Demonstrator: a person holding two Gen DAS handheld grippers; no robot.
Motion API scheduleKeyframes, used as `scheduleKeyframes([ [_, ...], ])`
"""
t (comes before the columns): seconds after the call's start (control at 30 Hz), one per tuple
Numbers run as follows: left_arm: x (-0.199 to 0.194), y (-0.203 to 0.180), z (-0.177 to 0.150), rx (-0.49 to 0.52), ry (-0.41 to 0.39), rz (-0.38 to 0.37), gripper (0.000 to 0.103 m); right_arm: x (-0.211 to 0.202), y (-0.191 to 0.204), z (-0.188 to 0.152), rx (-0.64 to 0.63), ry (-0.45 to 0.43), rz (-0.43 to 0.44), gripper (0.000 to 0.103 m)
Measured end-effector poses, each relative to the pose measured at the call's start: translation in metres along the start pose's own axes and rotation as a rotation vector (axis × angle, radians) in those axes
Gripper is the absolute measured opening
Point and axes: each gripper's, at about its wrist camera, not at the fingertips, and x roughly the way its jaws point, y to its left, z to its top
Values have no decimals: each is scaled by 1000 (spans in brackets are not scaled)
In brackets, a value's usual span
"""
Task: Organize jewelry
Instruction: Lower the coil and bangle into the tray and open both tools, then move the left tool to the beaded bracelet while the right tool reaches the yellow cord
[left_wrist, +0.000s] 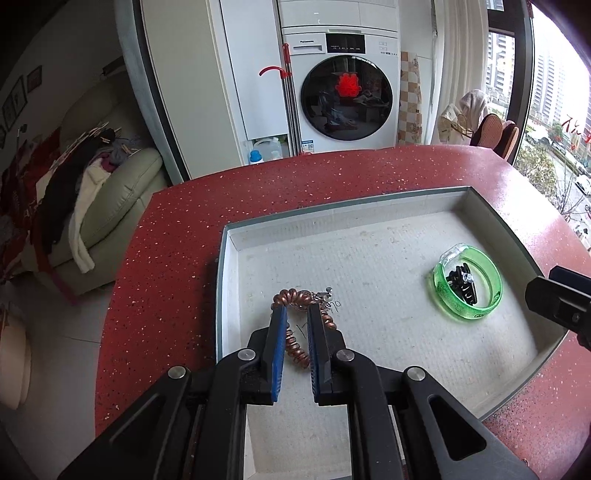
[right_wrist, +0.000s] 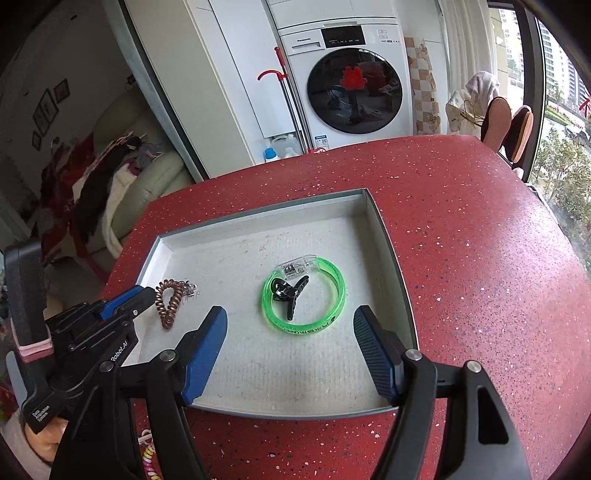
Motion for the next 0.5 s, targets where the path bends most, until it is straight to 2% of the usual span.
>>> scheduleKeyframes([
  [0.03, -1, 1, 1, -5, -2, -2, 44, -1, 0, -1, 2, 1, 2, 74],
  [0.07, -2, 2, 1, -11, -3, 0, 92, -1, 1, -2, 4, 1, 3, 74],
  [0.1, -5, 4, 0, -26, -21, 13, 103, -2, 1, -3, 4, 1, 3, 74],
  [0.17, -16, 6, -1, -38, -87, 39, 103, -3, 1, -5, 5, 5, 2, 75],
  [0.27, -18, 5, 2, -20, -70, 15, 103, -9, 1, -8, 16, 3, 12, 77],
  [0.4, -31, 7, -2, -19, -105, 18, 103, -23, 3, -13, 18, -22, 40, 81],
  [0.47, -38, 10, -5, -25, -107, 5, 103, -31, 5, -16, 22, -45, 56, 89],
  [0.5, -42, 12, -6, -31, -108, -4, 103, -37, 5, -18, 24, -59, 67, 89],
])
